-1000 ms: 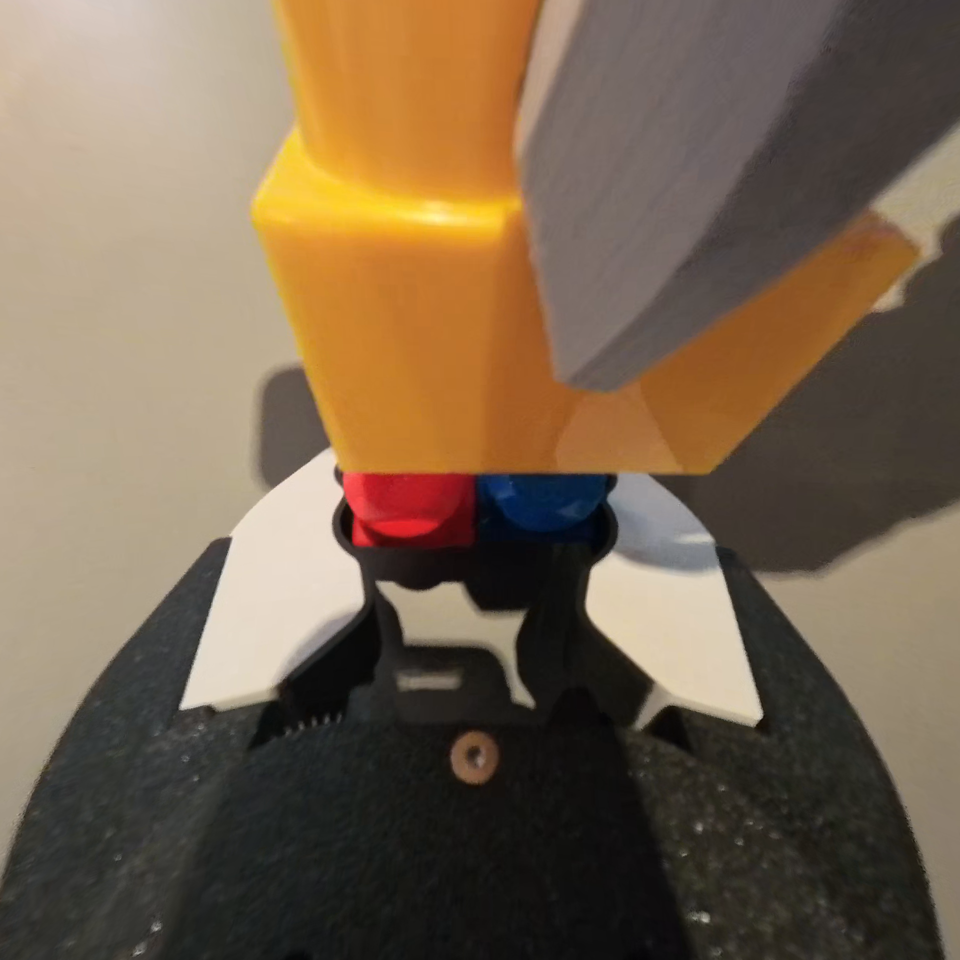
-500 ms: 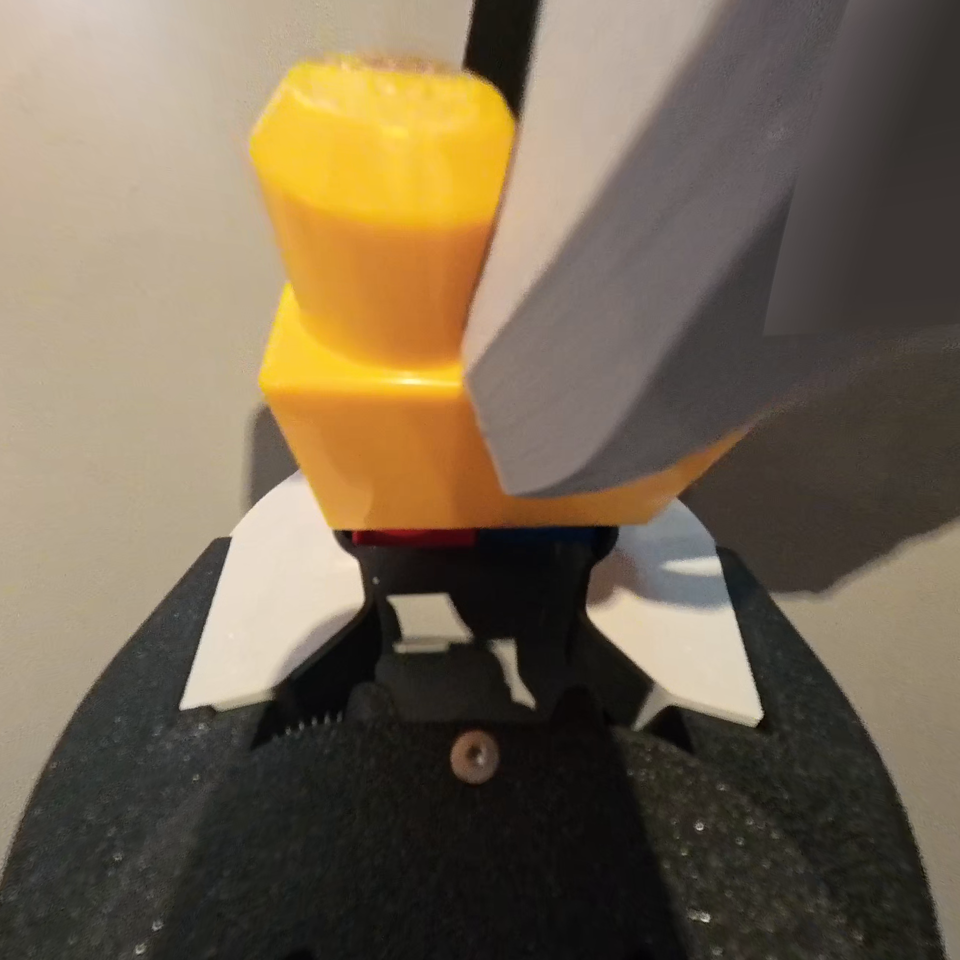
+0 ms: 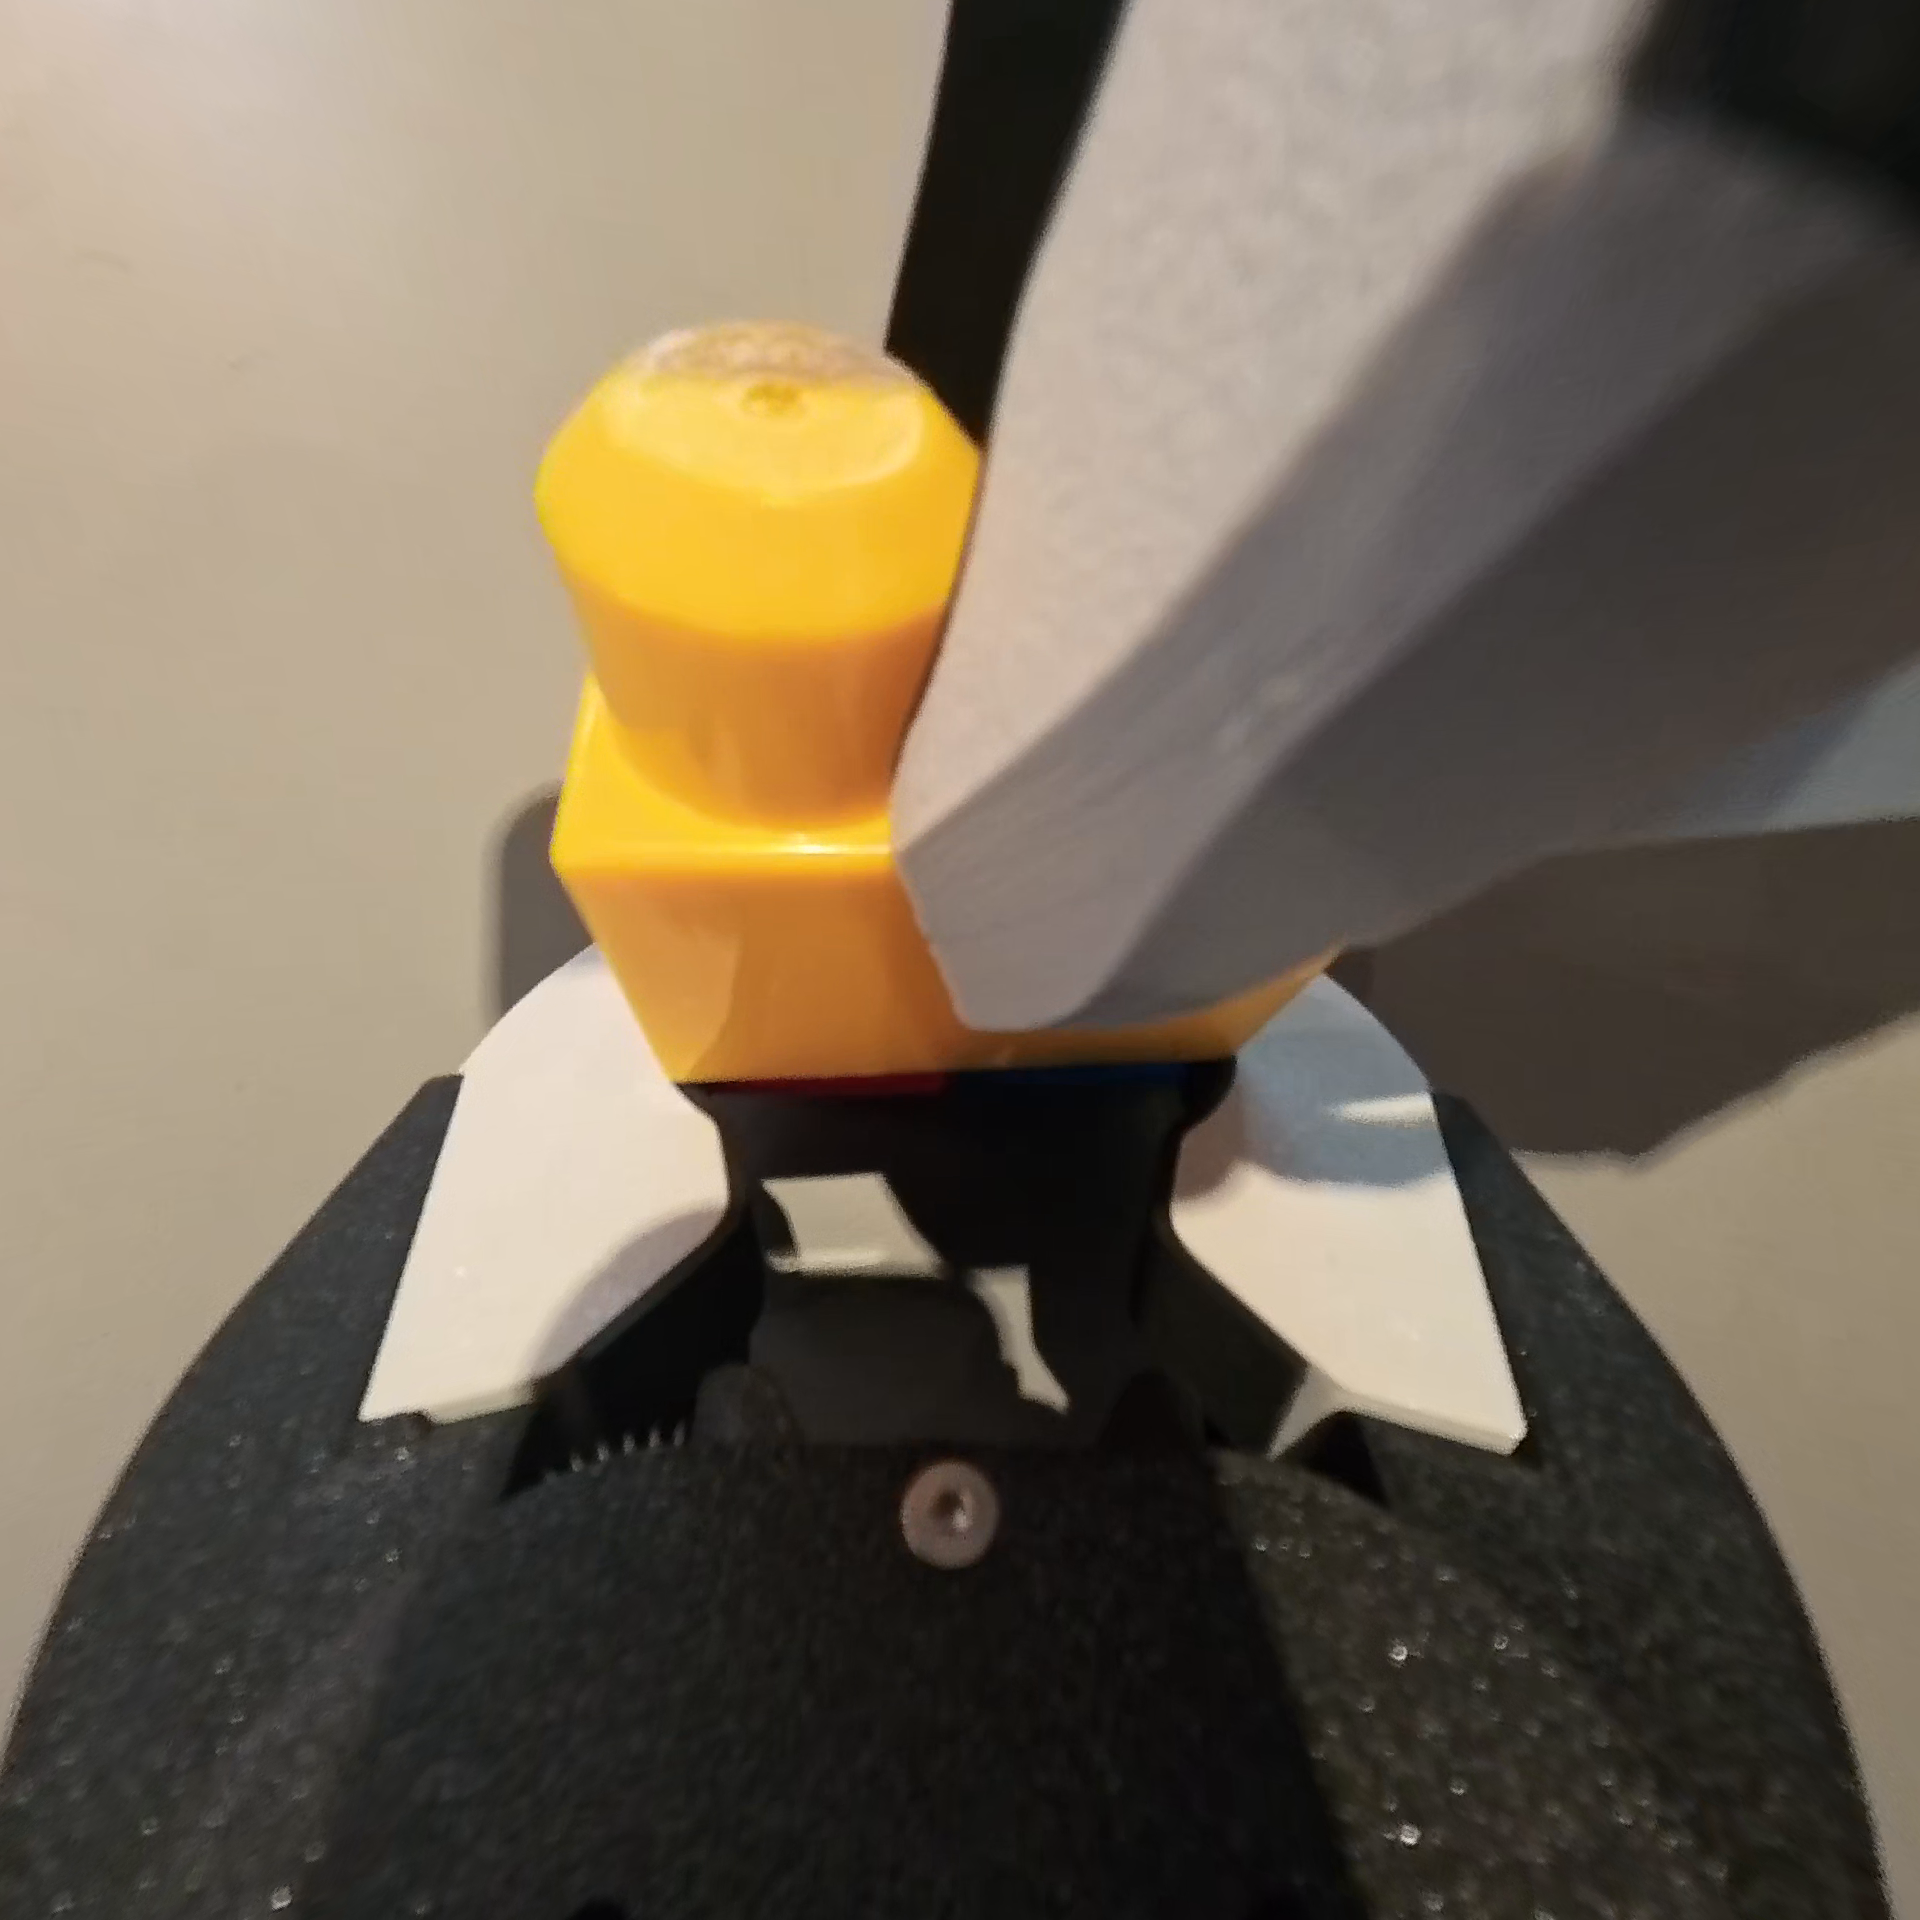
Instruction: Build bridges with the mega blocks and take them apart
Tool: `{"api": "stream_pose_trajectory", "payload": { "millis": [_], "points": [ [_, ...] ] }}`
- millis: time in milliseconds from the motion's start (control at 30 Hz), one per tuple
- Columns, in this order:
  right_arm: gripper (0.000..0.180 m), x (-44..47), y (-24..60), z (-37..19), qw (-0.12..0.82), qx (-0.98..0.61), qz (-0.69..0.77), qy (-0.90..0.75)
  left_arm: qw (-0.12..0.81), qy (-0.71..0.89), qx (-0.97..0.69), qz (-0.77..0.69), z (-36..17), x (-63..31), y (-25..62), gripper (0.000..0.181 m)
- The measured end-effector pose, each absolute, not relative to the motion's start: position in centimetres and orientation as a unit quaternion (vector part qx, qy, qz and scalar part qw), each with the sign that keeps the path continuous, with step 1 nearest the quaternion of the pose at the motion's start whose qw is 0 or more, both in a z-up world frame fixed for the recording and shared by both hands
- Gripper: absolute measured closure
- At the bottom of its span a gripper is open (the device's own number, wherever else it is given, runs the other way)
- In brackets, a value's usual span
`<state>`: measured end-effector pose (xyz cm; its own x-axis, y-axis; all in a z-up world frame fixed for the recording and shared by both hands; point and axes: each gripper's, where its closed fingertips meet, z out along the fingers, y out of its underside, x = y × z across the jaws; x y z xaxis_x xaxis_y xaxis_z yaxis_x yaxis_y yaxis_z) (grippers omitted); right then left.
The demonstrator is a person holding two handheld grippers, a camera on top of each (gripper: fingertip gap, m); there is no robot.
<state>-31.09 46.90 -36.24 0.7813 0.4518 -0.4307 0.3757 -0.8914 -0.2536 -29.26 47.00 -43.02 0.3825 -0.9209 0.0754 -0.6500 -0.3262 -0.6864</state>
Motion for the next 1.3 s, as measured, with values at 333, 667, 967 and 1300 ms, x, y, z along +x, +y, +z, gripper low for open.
{"api": "stream_pose_trajectory", "payload": {
  "millis": [333,667,967,1300],
  "points": [
    [0.146,-31.3,47.0,-36.3,0.093,-0.936,0.244,-0.236,0.288,0.498,-0.784,-0.234,-43.1,-29.4,47.0,0.091],
    [0.146,-31.7,47.1,-36.2,0.096,-0.934,0.24,-0.249,0.295,0.491,-0.786,-0.232,-42.9,-29.9,47.2,0.088],
    [0.146,-31.6,47.1,-36.1,0.095,-0.933,0.237,-0.254,0.308,0.493,-0.782,-0.225,-42.1,-30.2,47.5,0.076],
    [0.146,-31.4,47.3,-35.5,0.103,-0.934,0.227,-0.258,0.312,0.52,-0.761,-0.229,-40.6,-32.6,46.7,0.048]
  ]
}}
